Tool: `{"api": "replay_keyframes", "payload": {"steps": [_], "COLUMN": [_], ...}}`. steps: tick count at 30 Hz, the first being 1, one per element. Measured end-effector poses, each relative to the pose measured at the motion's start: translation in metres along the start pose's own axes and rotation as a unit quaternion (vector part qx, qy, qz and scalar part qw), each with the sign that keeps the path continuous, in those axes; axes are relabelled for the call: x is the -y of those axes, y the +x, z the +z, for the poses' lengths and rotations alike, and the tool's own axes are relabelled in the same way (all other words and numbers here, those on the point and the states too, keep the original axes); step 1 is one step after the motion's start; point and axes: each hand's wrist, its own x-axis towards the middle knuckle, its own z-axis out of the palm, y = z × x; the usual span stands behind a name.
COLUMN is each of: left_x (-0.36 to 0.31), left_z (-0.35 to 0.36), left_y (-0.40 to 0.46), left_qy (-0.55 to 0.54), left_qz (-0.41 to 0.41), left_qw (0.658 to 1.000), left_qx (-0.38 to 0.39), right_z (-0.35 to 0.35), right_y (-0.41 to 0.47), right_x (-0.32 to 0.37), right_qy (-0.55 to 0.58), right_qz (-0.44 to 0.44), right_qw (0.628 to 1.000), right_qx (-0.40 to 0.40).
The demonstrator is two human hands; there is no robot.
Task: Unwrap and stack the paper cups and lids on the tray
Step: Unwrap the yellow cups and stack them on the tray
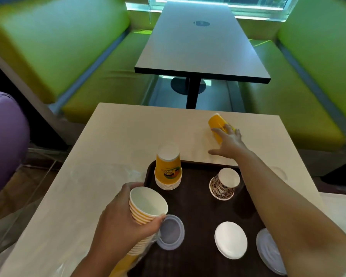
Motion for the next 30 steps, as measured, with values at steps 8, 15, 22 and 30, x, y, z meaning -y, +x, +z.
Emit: {"api": "replay_keyframes", "payload": {"steps": [8, 15, 22, 30], "left_x": [0.002, -0.003, -0.001, -0.001], "left_z": [0.0, 0.0, -0.001, -0.003], "left_y": [0.006, 0.004, 0.0, -0.005], "left_qy": [0.008, 0.016, 0.02, 0.021], "left_qz": [-0.018, -0.023, -0.019, -0.009], "left_qw": [1.0, 1.0, 1.0, 1.0], "left_qx": [-0.006, 0.0, -0.013, -0.019], "right_z": [0.009, 0.015, -0.016, -0.029], "right_y": [0.02, 0.022, -0.008, -0.099], "right_x": [-0.003, -0.007, 0.027, 0.121], "right_qy": [0.004, 0.078, 0.386, 0.581], "right_qz": [0.043, 0.144, 0.029, -0.235], "right_qw": [0.998, 0.982, 0.919, 0.779], "right_qx": [-0.056, -0.089, -0.072, -0.012]}}
